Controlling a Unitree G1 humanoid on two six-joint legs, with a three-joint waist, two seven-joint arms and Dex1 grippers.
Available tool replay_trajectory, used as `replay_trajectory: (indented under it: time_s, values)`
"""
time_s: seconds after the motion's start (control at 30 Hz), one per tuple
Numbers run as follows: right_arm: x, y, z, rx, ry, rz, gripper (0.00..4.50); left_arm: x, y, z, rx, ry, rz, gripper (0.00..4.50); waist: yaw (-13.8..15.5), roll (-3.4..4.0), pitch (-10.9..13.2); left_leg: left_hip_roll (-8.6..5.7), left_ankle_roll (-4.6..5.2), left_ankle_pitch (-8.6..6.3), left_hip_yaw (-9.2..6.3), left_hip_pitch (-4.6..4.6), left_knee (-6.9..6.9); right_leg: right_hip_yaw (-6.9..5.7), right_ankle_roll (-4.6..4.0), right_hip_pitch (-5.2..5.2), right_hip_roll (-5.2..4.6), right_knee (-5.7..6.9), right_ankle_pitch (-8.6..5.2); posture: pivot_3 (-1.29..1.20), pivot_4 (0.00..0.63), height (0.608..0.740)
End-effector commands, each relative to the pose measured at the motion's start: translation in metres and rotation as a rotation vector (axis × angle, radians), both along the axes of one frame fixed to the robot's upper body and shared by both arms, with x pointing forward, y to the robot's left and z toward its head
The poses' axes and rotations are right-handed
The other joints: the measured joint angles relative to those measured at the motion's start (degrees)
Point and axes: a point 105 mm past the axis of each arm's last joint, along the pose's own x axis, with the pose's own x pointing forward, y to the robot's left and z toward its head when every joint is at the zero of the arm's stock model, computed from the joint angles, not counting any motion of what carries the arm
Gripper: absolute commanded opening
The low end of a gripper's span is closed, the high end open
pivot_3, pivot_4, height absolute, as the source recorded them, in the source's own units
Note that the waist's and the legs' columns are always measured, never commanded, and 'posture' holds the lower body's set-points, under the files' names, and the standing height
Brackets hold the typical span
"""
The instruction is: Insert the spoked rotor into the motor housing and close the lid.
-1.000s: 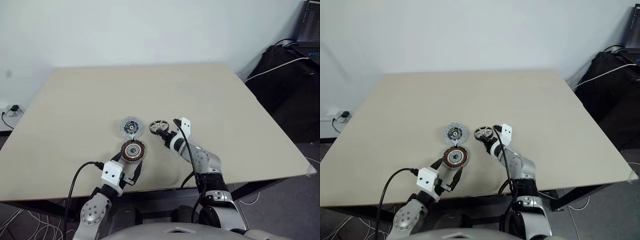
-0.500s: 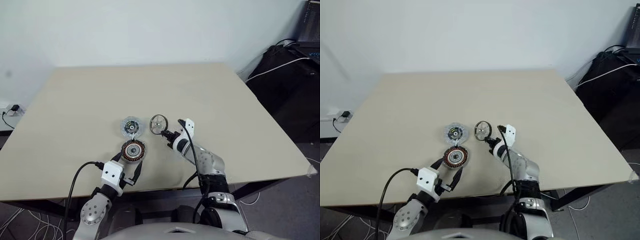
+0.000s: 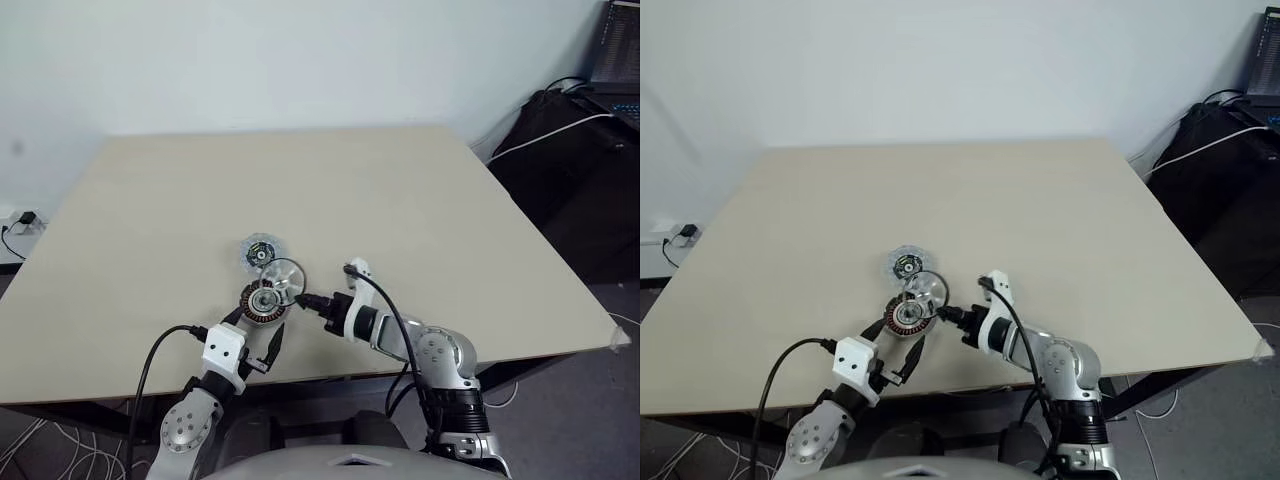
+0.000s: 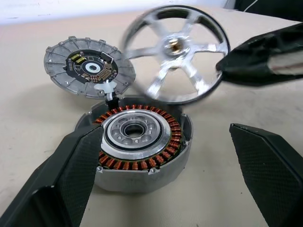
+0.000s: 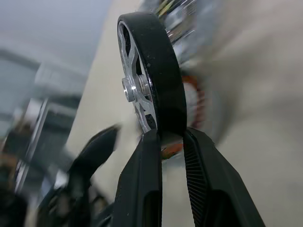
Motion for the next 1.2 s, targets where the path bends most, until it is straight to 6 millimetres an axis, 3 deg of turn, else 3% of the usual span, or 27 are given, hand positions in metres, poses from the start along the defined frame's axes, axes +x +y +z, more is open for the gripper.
replay_trajectory:
  time_s: [0.03,0.57,1.2]
  values:
    - [-0.001,0.016,0.018,0.062,-0.044,0.068,0.35,0.001,0.002,0.004,-0.002,-0.034,-0.001,4.5,0.1,-0.02,0.0,0.0,0.0,0.0,0.0,-0.01,0.0,0.0,0.01,0.0,-0.01,-0.01,-0.01,0.0,0.0,0.74]
    - [-0.008,0.031,-0.006,0.006,0.052,0.13,0.35,-0.003,0.006,-0.003,0.0,-0.032,0.022,4.5,0.0,-0.17,-0.1,-0.01,-0.01,0.01,0.05,-0.5,0.13,0.0,-0.19,-0.5,0.08,0.01,0.14,0.0,0.0,0.74]
    - [0.006,0.029,-0.007,0.011,0.051,0.08,0.35,0.0,0.004,0.001,-0.01,-0.044,0.023,4.5,0.0,-0.22,-0.1,0.0,-0.01,0.01,0.05,-0.5,0.17,-0.01,-0.13,-0.49,0.13,0.04,0.19,0.0,0.0,0.74]
